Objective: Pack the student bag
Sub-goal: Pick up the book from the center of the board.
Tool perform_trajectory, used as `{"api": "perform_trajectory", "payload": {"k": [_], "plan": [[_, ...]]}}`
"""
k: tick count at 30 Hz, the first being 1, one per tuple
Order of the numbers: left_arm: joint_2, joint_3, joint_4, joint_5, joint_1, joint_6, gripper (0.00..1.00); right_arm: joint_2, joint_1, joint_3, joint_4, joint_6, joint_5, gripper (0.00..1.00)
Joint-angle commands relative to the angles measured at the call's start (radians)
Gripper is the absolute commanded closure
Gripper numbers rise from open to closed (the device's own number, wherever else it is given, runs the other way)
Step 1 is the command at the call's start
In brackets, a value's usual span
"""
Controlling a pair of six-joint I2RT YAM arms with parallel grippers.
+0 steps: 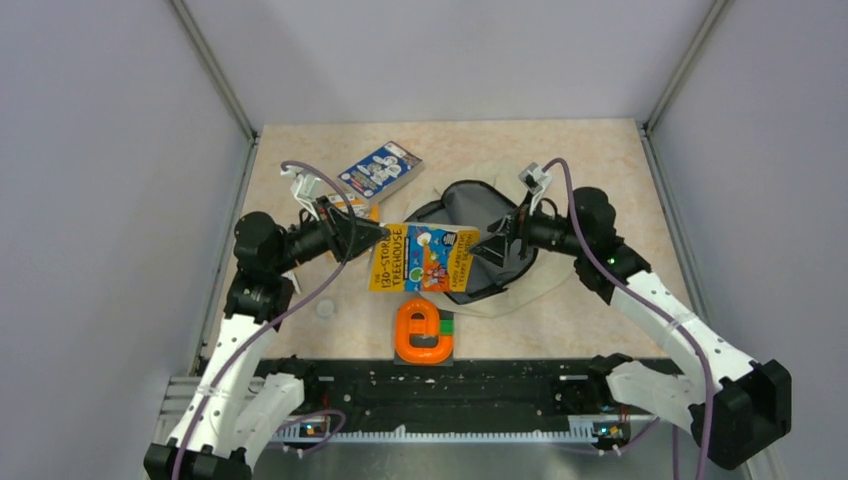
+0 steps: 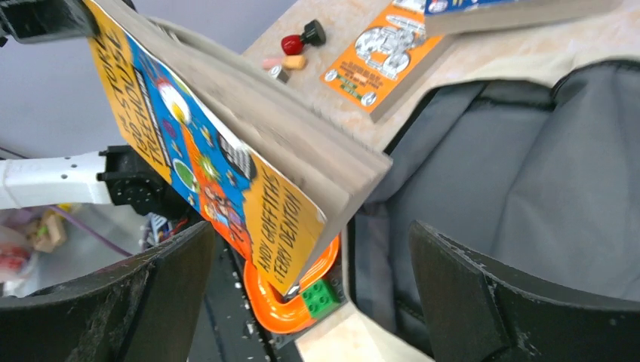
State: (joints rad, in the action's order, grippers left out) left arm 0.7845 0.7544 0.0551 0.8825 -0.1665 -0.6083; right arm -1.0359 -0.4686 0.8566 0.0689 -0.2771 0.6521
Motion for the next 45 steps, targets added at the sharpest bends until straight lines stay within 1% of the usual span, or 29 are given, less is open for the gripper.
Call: {"api": "perform_trajectory", "payload": {"k": [1, 5, 7, 15, 18, 20, 23, 25, 31, 32, 33, 34, 35, 36, 37, 39, 42, 45], "plan": [[-0.047, 0.002, 0.230, -0.022, -0.004, -0.119, 1.00, 0.051, -0.005, -0.104, -0.229, -0.179, 0.021, 0.03], [-0.075, 0.002, 0.302, -0.020, -0.004, -0.167, 1.00, 0.032, -0.005, -0.189, -0.437, -0.319, 0.110, 0.03], [-0.087, 0.004, 0.327, -0.021, -0.004, -0.187, 1.00, 0.020, -0.005, -0.206, -0.511, -0.358, 0.148, 0.03], [-0.106, 0.003, 0.449, -0.016, -0.004, -0.289, 1.00, -0.015, -0.027, -0.174, -0.620, -0.396, 0.218, 0.03], [-0.106, 0.002, 0.457, -0.021, -0.004, -0.297, 1.00, -0.020, -0.034, -0.172, -0.698, -0.443, 0.239, 0.04], [-0.107, -0.004, 0.461, -0.029, -0.003, -0.301, 1.00, -0.029, -0.037, -0.176, -0.777, -0.494, 0.267, 0.07], [-0.103, -0.006, 0.465, -0.027, -0.004, -0.304, 1.00, -0.033, -0.039, -0.180, -0.860, -0.552, 0.286, 0.19], [-0.103, -0.008, 0.470, -0.027, -0.004, -0.307, 1.00, -0.030, -0.039, -0.177, -0.869, -0.562, 0.288, 0.33], [-0.097, -0.021, 0.451, -0.017, -0.004, -0.279, 1.00, -0.006, -0.039, -0.165, -0.826, -0.551, 0.253, 0.92], [-0.095, -0.017, 0.413, -0.012, -0.004, -0.251, 0.92, 0.005, -0.039, -0.157, -0.803, -0.541, 0.240, 1.00], [-0.096, -0.011, 0.379, -0.008, -0.004, -0.214, 0.83, 0.010, -0.039, -0.153, -0.781, -0.530, 0.230, 1.00], [-0.095, 0.000, 0.319, -0.011, -0.004, -0.171, 0.62, 0.022, -0.039, -0.147, -0.764, -0.522, 0.223, 1.00], [-0.096, 0.009, 0.246, -0.020, -0.004, -0.129, 0.38, 0.034, -0.039, -0.143, -0.746, -0.509, 0.214, 1.00], [-0.098, 0.015, 0.187, -0.029, -0.004, -0.094, 0.27, 0.045, -0.039, -0.140, -0.730, -0.499, 0.207, 1.00], [-0.102, 0.018, 0.123, -0.039, -0.004, -0.060, 0.21, 0.059, -0.039, -0.136, -0.717, -0.490, 0.206, 1.00], [-0.110, 0.016, 0.050, -0.060, -0.004, -0.009, 0.16, 0.076, -0.039, -0.128, -0.692, -0.475, 0.208, 1.00], [-0.121, 0.013, -0.024, -0.084, -0.004, 0.043, 0.13, 0.093, -0.039, -0.115, -0.654, -0.459, 0.215, 1.00], [-0.125, 0.010, -0.052, -0.081, -0.004, 0.058, 0.12, 0.107, -0.039, -0.113, -0.649, -0.456, 0.225, 1.00]]}}
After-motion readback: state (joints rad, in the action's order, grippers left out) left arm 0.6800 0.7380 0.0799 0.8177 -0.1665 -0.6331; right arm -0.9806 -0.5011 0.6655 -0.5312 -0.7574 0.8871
